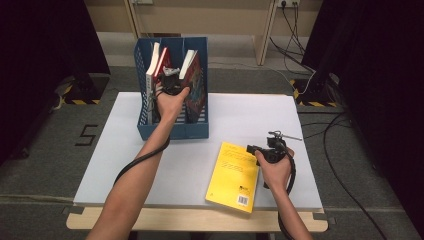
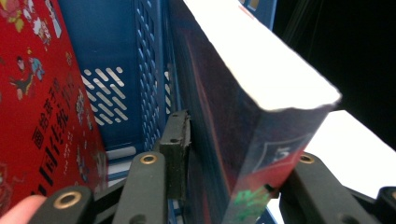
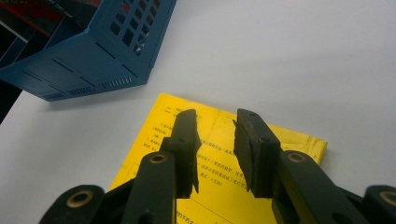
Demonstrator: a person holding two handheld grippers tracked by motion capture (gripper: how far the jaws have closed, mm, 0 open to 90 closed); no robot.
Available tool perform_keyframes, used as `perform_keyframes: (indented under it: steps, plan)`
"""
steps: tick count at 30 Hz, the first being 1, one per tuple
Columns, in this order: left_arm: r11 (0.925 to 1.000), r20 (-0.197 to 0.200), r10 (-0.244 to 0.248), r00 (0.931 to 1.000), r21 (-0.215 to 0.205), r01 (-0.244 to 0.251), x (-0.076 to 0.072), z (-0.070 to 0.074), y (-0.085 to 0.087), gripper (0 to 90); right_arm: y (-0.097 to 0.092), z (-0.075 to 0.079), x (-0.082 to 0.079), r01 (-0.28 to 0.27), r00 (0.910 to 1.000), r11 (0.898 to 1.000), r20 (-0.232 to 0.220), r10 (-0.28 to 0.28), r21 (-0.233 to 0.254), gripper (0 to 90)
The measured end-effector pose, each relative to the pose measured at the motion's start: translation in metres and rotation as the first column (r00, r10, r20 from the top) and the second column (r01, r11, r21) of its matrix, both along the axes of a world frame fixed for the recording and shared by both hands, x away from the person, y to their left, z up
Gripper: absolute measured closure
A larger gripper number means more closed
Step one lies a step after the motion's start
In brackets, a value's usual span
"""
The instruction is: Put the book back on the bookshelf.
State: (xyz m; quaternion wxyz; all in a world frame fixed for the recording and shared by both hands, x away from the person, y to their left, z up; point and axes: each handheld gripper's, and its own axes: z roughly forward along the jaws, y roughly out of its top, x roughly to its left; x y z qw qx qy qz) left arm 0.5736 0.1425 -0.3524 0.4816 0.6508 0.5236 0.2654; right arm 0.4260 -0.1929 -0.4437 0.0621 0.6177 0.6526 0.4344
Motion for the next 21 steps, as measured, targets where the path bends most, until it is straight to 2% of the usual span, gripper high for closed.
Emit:
perform_keyframes:
  steps: [7,12,16,21]
  plan:
    - [0.9999,-0.021,0.014,0.9997,0.008,-0.014,0.0007,0.0026,-0.0009,72.5,-0.0018,0.0006,0.0002,0.004,1.0,1.0,-0.002,-0.004,-0.003,69.5]
    - [0.9992,-0.025,0.039,0.9989,0.013,-0.039,-0.0001,0.0033,-0.0035,74.0,-0.0008,0.0005,0.0006,0.001,1.0,1.0,-0.004,-0.001,-0.005,69.7]
    - [0.9991,-0.01,0.042,0.9991,0.0,-0.042,-0.0004,0.0018,-0.0036,74.3,-0.001,0.0003,0.0006,0.001,1.0,1.0,-0.004,-0.001,-0.006,69.9]
    - [0.9986,0.007,0.051,0.9987,0.009,-0.051,0.0024,0.0036,-0.0026,74.5,-0.0008,-0.0013,0.0007,-0.005,0.9999,1.0,-0.013,0.004,-0.003,70.0]
